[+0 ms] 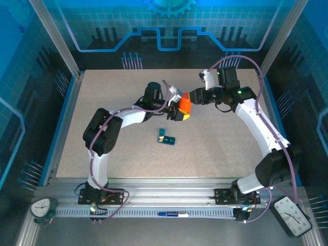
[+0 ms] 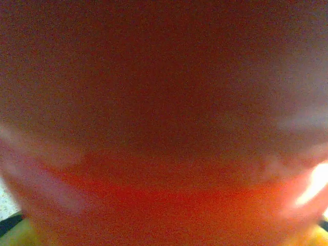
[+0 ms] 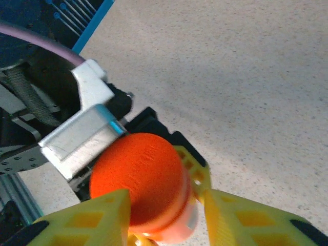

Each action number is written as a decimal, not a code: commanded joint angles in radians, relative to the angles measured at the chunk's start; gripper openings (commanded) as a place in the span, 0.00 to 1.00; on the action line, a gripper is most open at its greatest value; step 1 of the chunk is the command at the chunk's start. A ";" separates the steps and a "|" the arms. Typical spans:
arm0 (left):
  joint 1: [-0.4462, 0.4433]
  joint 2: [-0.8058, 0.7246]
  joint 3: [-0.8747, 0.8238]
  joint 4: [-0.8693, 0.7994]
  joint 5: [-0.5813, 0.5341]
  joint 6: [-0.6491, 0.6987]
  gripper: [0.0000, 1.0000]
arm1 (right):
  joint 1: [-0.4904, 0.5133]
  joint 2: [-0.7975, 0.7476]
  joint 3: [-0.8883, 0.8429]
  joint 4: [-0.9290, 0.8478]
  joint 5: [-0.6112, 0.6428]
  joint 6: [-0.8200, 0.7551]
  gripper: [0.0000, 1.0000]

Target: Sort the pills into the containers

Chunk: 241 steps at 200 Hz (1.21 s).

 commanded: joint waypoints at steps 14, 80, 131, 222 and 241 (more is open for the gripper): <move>0.005 -0.055 0.025 0.054 0.004 0.016 0.00 | -0.068 -0.066 -0.062 0.041 -0.064 0.024 0.56; 0.005 -0.062 0.036 0.067 0.021 -0.028 0.00 | -0.064 -0.171 -0.336 0.367 -0.248 -0.037 0.84; 0.000 -0.048 0.041 0.174 0.038 -0.134 0.00 | -0.045 -0.148 -0.387 0.512 -0.247 -0.021 0.84; -0.011 -0.053 0.054 0.177 0.052 -0.158 0.00 | 0.009 -0.063 -0.383 0.670 -0.248 0.040 0.78; -0.012 -0.054 0.055 0.173 0.054 -0.157 0.00 | 0.009 -0.050 -0.383 0.707 -0.257 0.066 0.74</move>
